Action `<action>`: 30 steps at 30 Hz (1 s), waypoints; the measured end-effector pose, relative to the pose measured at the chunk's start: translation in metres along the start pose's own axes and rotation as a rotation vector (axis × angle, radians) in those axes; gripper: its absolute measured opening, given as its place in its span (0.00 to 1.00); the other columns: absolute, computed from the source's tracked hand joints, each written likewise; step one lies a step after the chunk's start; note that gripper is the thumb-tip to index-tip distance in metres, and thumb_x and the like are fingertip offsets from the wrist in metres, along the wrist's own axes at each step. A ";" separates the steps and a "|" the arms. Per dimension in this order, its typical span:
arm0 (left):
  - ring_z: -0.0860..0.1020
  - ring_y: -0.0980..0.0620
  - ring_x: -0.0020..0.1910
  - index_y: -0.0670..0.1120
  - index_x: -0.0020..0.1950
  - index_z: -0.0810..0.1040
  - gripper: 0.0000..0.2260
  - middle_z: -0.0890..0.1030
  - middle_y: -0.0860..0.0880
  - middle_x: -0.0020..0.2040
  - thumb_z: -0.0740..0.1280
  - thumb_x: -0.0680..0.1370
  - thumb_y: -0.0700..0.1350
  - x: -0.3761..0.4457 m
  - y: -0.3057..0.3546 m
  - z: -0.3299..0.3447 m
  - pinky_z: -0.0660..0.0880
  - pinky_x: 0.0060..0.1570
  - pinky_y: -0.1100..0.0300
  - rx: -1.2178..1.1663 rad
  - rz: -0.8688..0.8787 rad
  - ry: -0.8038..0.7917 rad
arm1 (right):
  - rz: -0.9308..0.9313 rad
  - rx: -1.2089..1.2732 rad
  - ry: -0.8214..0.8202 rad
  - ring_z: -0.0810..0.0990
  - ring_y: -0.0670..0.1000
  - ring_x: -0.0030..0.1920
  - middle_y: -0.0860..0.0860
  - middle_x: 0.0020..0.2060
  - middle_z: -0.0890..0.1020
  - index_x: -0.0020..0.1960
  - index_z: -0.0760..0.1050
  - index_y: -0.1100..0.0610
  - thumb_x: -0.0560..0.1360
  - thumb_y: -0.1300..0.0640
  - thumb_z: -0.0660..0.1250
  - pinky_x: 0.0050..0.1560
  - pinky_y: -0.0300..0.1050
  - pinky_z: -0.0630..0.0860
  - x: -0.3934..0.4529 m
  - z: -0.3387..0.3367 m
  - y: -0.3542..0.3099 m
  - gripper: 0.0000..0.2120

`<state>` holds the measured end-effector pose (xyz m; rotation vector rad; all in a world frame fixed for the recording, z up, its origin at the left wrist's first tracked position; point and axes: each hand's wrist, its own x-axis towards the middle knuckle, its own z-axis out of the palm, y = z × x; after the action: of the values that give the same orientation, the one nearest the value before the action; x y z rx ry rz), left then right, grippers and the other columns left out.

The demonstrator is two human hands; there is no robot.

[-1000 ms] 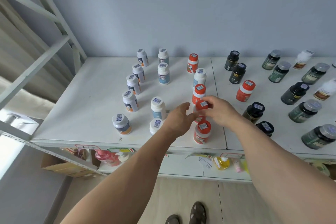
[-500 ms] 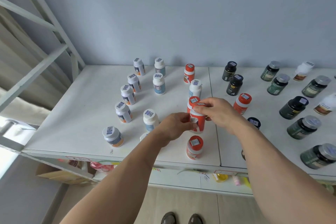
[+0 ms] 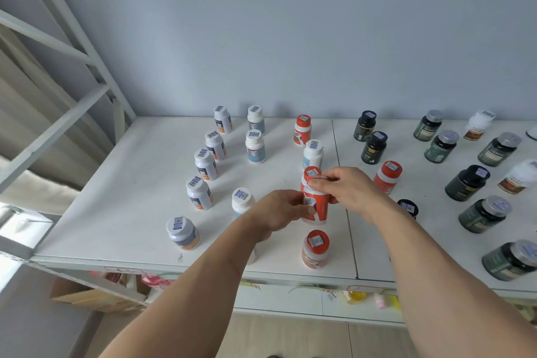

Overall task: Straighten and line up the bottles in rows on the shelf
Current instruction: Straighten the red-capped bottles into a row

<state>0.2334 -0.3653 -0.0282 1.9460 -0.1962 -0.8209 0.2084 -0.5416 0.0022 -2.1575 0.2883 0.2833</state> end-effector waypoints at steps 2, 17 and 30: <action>0.79 0.49 0.58 0.49 0.64 0.79 0.16 0.82 0.49 0.58 0.71 0.76 0.48 0.001 -0.001 0.000 0.72 0.66 0.50 0.058 0.006 0.010 | 0.003 0.004 -0.002 0.81 0.50 0.53 0.50 0.58 0.82 0.65 0.76 0.54 0.75 0.42 0.69 0.48 0.41 0.77 0.000 0.000 0.001 0.23; 0.75 0.49 0.66 0.49 0.74 0.67 0.25 0.75 0.49 0.69 0.68 0.78 0.49 0.002 0.001 -0.013 0.72 0.66 0.54 0.654 0.122 0.074 | 0.044 0.031 -0.049 0.76 0.50 0.66 0.46 0.64 0.79 0.69 0.73 0.48 0.73 0.47 0.74 0.66 0.50 0.70 -0.010 0.026 0.030 0.26; 0.75 0.48 0.65 0.48 0.74 0.67 0.24 0.75 0.49 0.69 0.67 0.79 0.50 0.015 0.011 -0.028 0.72 0.65 0.55 0.651 0.189 0.073 | 0.053 0.076 0.197 0.76 0.48 0.61 0.46 0.62 0.79 0.67 0.74 0.51 0.75 0.47 0.71 0.62 0.47 0.72 0.002 0.010 0.014 0.22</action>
<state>0.2647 -0.3573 -0.0176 2.5054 -0.6585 -0.5986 0.2052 -0.5414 -0.0153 -2.1070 0.4622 0.0877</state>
